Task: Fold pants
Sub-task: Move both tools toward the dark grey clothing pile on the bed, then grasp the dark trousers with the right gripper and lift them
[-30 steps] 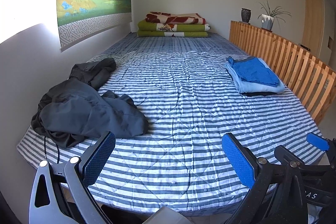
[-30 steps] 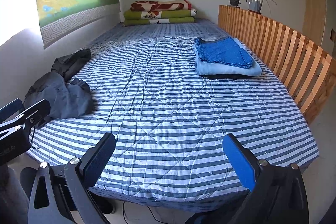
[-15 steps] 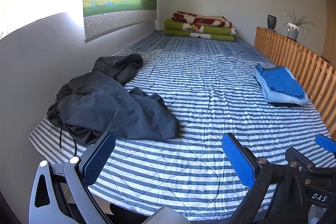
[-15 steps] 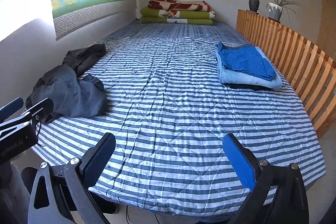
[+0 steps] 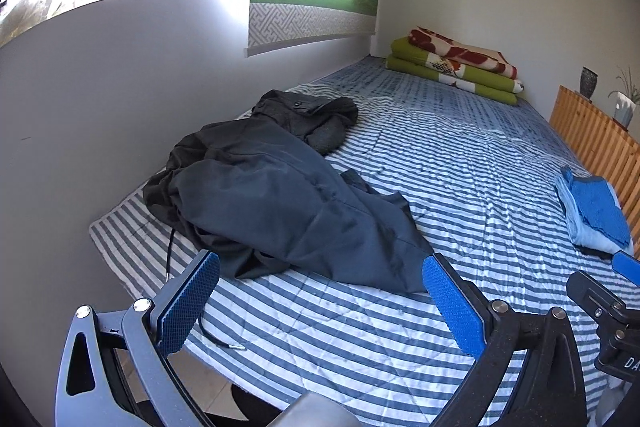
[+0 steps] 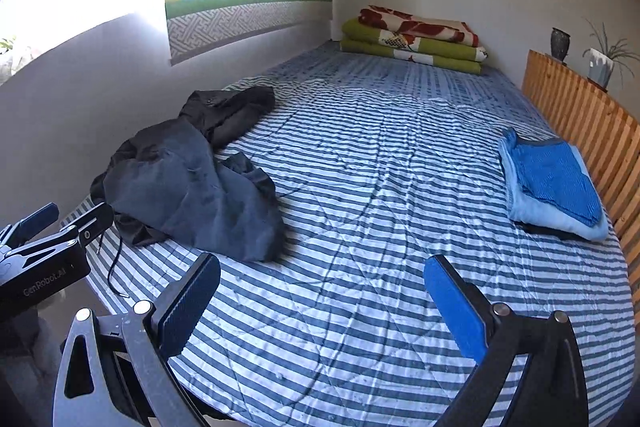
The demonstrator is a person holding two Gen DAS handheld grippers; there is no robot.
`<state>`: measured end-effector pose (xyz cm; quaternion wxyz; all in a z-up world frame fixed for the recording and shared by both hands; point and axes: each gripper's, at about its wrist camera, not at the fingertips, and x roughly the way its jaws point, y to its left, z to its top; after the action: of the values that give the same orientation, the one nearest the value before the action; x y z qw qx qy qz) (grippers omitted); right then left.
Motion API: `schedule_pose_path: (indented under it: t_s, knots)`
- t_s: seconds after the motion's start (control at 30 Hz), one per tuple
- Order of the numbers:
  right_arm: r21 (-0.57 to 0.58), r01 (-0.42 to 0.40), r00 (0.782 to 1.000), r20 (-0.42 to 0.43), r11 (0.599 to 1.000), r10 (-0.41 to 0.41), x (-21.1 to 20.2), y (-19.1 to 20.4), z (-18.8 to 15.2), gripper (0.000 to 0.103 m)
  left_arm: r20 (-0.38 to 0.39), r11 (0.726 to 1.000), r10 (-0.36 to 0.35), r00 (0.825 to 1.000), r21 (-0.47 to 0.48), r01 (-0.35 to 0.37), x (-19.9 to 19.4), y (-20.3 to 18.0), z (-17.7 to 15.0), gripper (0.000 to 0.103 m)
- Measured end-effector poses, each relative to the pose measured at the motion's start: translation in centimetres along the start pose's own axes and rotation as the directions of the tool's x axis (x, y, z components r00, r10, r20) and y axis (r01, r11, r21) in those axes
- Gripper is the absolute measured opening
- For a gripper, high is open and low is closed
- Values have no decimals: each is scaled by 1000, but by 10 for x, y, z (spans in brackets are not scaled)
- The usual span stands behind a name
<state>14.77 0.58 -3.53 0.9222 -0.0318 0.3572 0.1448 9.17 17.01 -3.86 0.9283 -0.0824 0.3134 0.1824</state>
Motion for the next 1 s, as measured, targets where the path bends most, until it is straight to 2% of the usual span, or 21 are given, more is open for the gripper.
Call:
schedule_pose_path:
  t_s: [0.3,0.57,0.77,1.0]
  knots:
    - [-115,-126,992,-40,985,123,50,65,39,100,-77,988,68,995,-130,-78,39,81,3,103]
    - [-225,-202,978,-101,953,183,103,133,58,100,-184,966,125,975,-201,-162,85,150,-13,103]
    - [-262,-249,965,-151,932,215,139,175,74,98,-209,951,163,964,-227,-210,112,183,-16,103]
    - [-307,-270,959,-175,913,224,175,203,93,96,-196,940,178,964,-255,-226,139,206,-6,103]
